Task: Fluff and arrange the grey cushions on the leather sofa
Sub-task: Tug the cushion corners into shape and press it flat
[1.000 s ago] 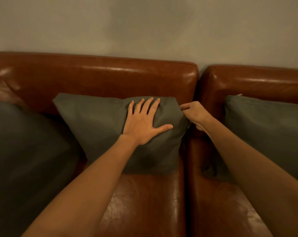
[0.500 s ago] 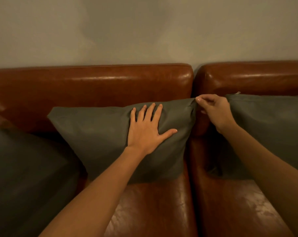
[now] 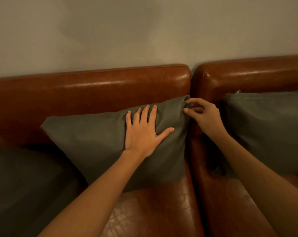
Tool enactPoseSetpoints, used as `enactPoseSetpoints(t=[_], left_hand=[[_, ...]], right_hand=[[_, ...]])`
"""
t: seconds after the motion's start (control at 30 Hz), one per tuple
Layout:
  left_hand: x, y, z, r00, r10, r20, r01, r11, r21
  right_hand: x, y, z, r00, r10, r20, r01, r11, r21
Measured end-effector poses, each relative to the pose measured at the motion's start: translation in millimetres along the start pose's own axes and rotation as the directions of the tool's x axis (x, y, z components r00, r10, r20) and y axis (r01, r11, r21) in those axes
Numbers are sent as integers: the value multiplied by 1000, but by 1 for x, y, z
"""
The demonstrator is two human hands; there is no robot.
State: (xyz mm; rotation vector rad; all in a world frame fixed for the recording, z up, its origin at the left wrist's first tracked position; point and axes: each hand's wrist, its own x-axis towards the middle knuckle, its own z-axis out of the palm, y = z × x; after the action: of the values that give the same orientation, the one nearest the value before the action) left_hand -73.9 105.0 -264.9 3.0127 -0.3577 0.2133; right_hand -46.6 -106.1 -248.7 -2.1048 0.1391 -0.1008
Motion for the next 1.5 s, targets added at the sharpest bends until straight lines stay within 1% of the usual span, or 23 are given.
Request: enactPoseSetpoints(t=[0.13,0.2,0.27,0.37,0.43,0.5,0.6,0.67,0.73,0.8,0.83,0.9,0.97,1.03,1.1,1.17,1.23,1.27,1.3,1.37,1.43,1.47,1.5], left_hand=[[-1,4,1,1000,7,1,-7,1000,7],[0,5,1,1000,14,-2,-14,1000,9],[3,3,0,1000,19,-7,-19,1000,16],[4,-1,-1,1000,24,-11,-23,999,22],[3,0,-2,1000,18,-12,-18,1000,14],[2,3,-3,1000,12,-8,-12,1000,7],[1,5,-5,1000,-3,1,3,1000,-9],[1,4,-7,1000,-13,12,13,1000,-12],[0,5,-8,1000,-11,22,11,1000,-15],[0,7,-8,999,-11,34,11,1000,-5],[1,8,-7,999,-12,38,12,1000,0],[3,8,-8,999,-16,43,16,1000,2],[5,5,-7,999,-16,43,16,1000,1],[5,2,-9,999,-17,41,17,1000,2],[3,1,-13,999,6,54,-4,999,-36],[2,-3,-20,996,56,69,-46,988,-148],[-4,-19,-35,997,83,-7,-83,978,-191],[-9,-34,-40,992,61,-106,-74,990,-124],[-13,-54,-43,978,-1,-210,-5,1000,-31],[-26,-103,-44,915,-295,-275,311,950,17],[-40,-145,-41,744,-648,-163,636,761,-129],[-45,-161,-37,641,-764,-72,727,634,-262],[-48,-172,-33,564,-826,21,752,503,-426]], right_hand=[[6,-4,1,1000,-21,-11,20,996,-91],[9,-5,-3,999,-32,43,39,985,-169],[13,-4,-13,993,-18,119,36,989,-146],[14,2,-31,973,43,225,-75,987,139],[10,5,-33,955,114,275,-204,924,325],[4,9,-28,939,165,301,-286,861,421],[-2,11,-23,941,241,238,-335,761,555],[-4,9,-27,951,261,166,-306,717,626],[-5,6,-31,977,146,157,-208,831,517],[-4,3,-28,988,-16,152,-23,968,250],[-3,2,-25,990,-94,106,82,991,108],[-1,-1,-21,968,-251,5,251,966,-70],[-1,-1,-21,919,-394,-26,380,899,-216],[-2,-2,-23,886,-463,-26,441,859,-259],[-5,-5,-23,898,-437,-50,420,887,-193],[-7,-7,-24,920,-386,-76,374,918,-135],[-10,-8,-28,932,-346,-104,335,936,-107],[-12,-8,-29,938,-326,-120,318,944,-84],[-14,-9,-30,944,-300,-138,297,954,-46],[-19,-9,-25,959,-211,-190,227,972,66],[-23,-6,-17,949,-107,-297,157,976,149],[-25,-5,-13,930,-44,-365,118,976,185],[-26,-4,-8,902,29,-432,71,974,214]])
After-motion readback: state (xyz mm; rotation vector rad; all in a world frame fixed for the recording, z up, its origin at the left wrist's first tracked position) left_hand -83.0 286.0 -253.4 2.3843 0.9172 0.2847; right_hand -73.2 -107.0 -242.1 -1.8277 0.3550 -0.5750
